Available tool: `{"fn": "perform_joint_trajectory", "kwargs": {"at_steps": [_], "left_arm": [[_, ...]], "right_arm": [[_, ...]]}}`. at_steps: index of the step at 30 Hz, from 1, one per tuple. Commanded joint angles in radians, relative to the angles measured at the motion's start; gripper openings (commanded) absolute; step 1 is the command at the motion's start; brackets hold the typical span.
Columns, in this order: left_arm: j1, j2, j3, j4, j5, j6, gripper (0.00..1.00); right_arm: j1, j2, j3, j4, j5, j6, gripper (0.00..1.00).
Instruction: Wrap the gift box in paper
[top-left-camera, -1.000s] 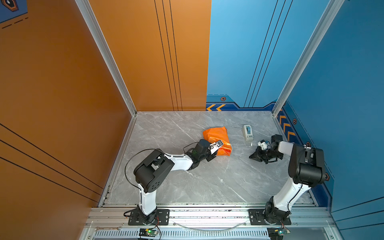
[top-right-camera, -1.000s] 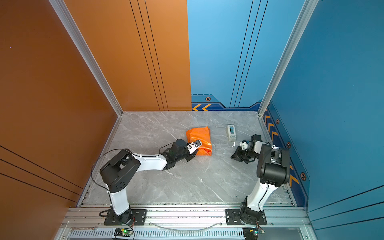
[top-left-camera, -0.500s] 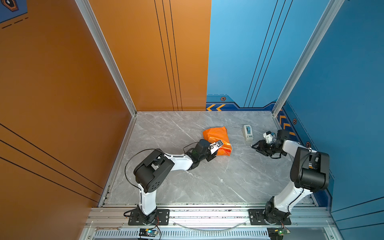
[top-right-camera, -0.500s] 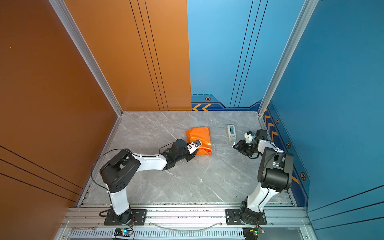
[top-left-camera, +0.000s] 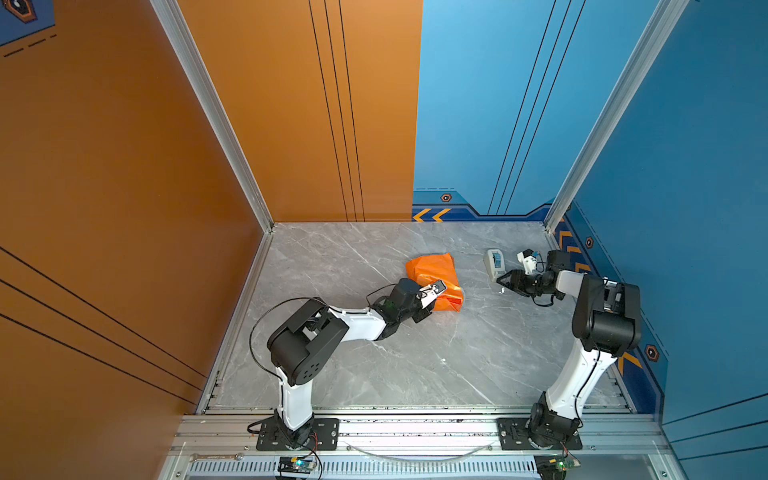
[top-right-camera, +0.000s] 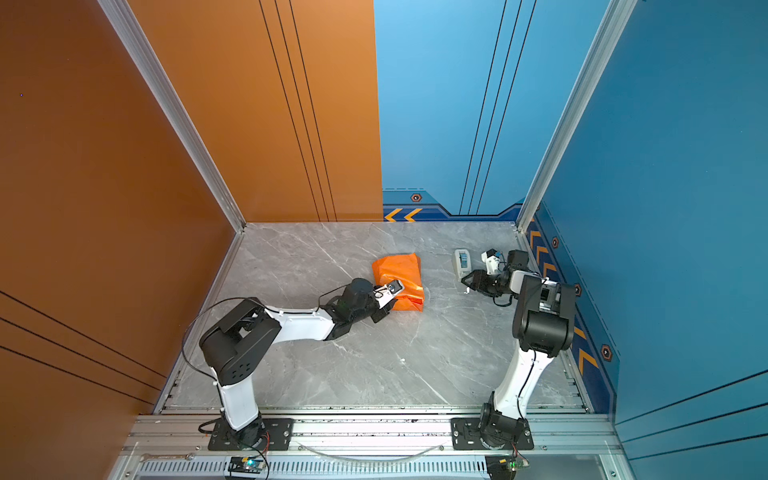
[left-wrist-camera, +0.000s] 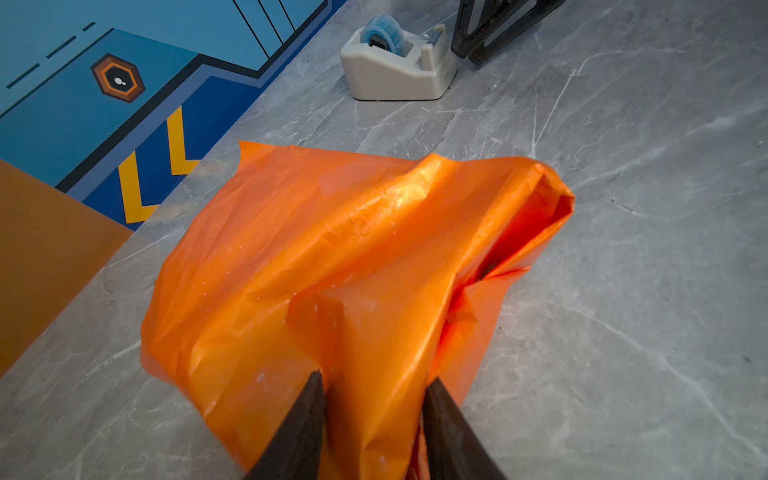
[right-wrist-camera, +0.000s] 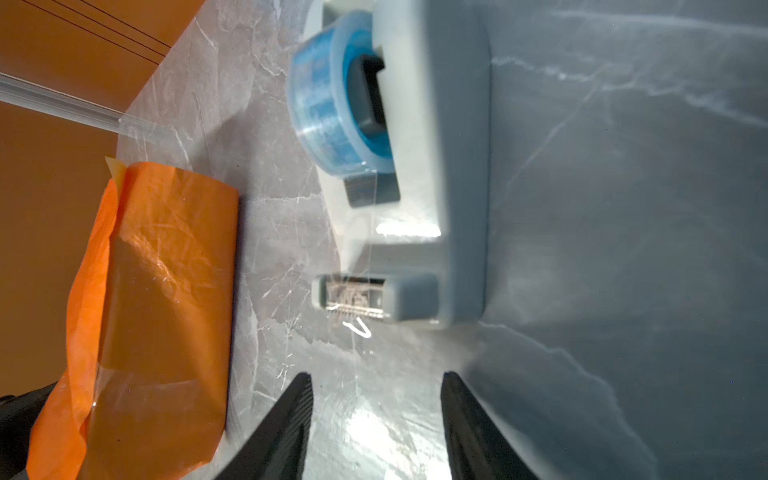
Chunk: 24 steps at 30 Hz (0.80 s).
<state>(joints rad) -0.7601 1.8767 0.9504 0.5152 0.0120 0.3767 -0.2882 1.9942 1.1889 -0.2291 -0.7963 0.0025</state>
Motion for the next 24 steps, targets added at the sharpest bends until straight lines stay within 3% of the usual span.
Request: {"fn": "perform_joint_trajectory", "kwargs": {"at_steps": [1, 11, 24], "left_arm": [[0.012, 0.055, -0.045, -0.240, 0.000, -0.012, 0.39], [0.012, 0.056, -0.039, -0.248, -0.002, -0.010, 0.39], [0.012, 0.055, -0.035, -0.252, -0.003, -0.005, 0.39]], "right_arm": [[-0.006, 0.027, 0.026, -0.020, -0.069, -0.043, 0.54], [-0.015, 0.073, 0.087, -0.079, -0.145, -0.061, 0.51], [-0.032, 0.114, 0.094, -0.066, -0.205, -0.048, 0.29]]}}
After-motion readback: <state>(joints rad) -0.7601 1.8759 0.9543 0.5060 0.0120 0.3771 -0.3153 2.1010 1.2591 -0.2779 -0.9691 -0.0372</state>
